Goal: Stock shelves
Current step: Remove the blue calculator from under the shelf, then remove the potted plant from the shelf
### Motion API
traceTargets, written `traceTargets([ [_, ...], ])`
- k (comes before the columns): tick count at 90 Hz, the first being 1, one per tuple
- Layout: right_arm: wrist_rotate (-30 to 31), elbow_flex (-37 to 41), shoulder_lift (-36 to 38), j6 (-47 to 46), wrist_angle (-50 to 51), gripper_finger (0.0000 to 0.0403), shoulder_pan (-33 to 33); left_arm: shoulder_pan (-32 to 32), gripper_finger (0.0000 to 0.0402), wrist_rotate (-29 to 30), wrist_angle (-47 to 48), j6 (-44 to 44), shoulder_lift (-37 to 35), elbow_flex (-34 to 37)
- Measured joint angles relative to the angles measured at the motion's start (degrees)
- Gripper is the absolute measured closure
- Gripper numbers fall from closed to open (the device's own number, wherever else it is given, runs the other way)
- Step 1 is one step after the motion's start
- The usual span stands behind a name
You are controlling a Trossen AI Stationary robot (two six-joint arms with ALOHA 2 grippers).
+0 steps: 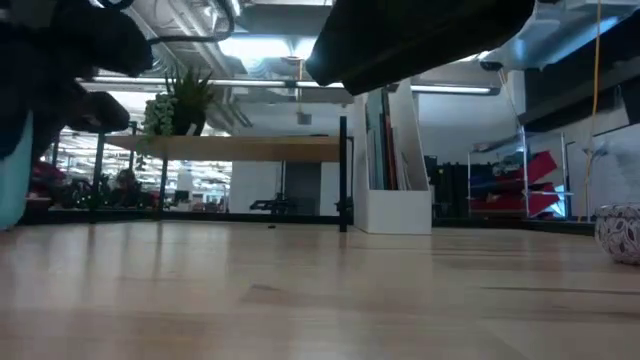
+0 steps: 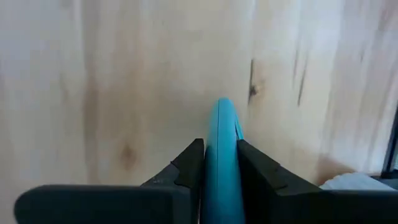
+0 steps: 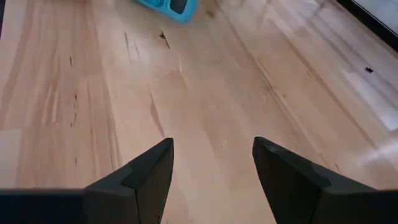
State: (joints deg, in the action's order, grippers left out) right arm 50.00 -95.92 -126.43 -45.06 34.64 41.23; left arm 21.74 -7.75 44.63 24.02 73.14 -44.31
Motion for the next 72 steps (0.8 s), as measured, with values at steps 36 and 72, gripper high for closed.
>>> traceTargets([
  [36, -0.04, -0.02, -0.04, -0.02, -0.16, 0.0196, 0.00, -0.04, 0.0279, 5.75, 0.20, 2.84, -0.02, -0.02],
  [72, -0.07, -0.04, -0.04, -0.03, -0.17, 0.0196, 0.02, -0.04, 0.0249, 5.56, 6.86, 3.67, -0.05, -0.39],
])
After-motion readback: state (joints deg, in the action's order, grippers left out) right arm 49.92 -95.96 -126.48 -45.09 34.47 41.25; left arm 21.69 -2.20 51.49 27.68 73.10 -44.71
